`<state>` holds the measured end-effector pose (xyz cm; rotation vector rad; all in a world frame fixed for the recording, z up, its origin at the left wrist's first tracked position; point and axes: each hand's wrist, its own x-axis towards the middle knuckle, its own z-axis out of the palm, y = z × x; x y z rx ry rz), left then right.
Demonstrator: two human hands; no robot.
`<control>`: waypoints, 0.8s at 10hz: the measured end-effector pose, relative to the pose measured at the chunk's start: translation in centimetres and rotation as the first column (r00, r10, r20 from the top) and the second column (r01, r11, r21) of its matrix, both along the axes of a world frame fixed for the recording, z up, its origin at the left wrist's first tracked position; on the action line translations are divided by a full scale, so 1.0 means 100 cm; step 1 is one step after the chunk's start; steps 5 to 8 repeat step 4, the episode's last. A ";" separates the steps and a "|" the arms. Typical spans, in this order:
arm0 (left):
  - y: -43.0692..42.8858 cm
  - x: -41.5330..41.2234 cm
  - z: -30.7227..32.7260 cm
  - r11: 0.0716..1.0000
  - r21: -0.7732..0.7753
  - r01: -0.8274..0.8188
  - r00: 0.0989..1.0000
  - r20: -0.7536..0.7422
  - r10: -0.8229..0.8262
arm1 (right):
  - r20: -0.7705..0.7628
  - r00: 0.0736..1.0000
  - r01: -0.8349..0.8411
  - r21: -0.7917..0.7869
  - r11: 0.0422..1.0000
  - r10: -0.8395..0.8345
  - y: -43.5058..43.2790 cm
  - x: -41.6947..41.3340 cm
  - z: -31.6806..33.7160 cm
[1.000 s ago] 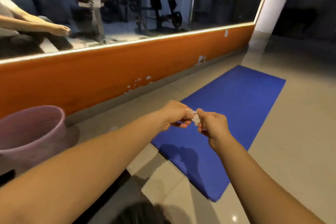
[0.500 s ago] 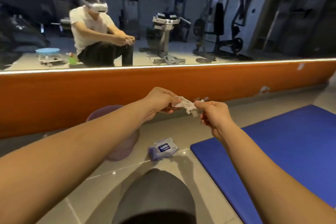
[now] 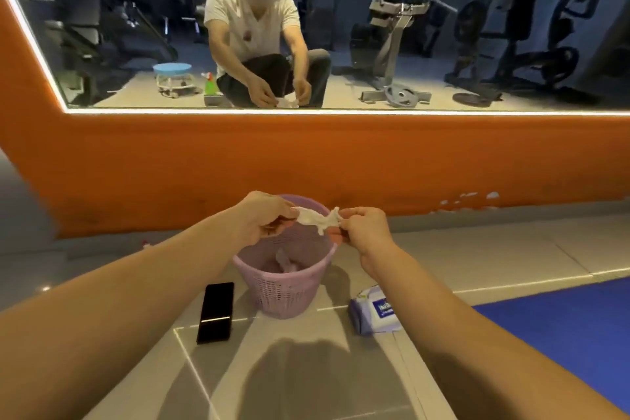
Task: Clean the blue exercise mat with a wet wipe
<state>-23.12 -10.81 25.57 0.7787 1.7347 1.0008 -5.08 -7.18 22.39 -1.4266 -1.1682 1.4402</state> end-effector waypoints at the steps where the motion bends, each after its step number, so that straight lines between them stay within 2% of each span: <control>1: 0.022 -0.024 -0.027 0.994 -0.005 -0.112 0.992 0.048 0.112 | -0.055 0.995 -0.087 -0.089 0.992 0.082 0.023 -0.021 -0.014; 2: 0.037 -0.040 -0.048 0.989 -0.078 -0.123 0.992 -0.024 0.121 | 0.031 0.964 -0.258 -0.138 0.956 0.264 0.038 -0.029 -0.028; 3: 0.042 -0.044 -0.057 0.980 -0.157 -0.121 0.982 -0.166 0.095 | 0.299 0.885 -0.338 -0.113 0.934 0.356 0.043 -0.025 -0.032; 8: 0.051 -0.040 -0.052 0.983 -0.131 -0.125 0.977 -0.188 0.099 | 0.328 0.890 -0.309 -0.080 0.948 0.318 0.040 -0.014 -0.028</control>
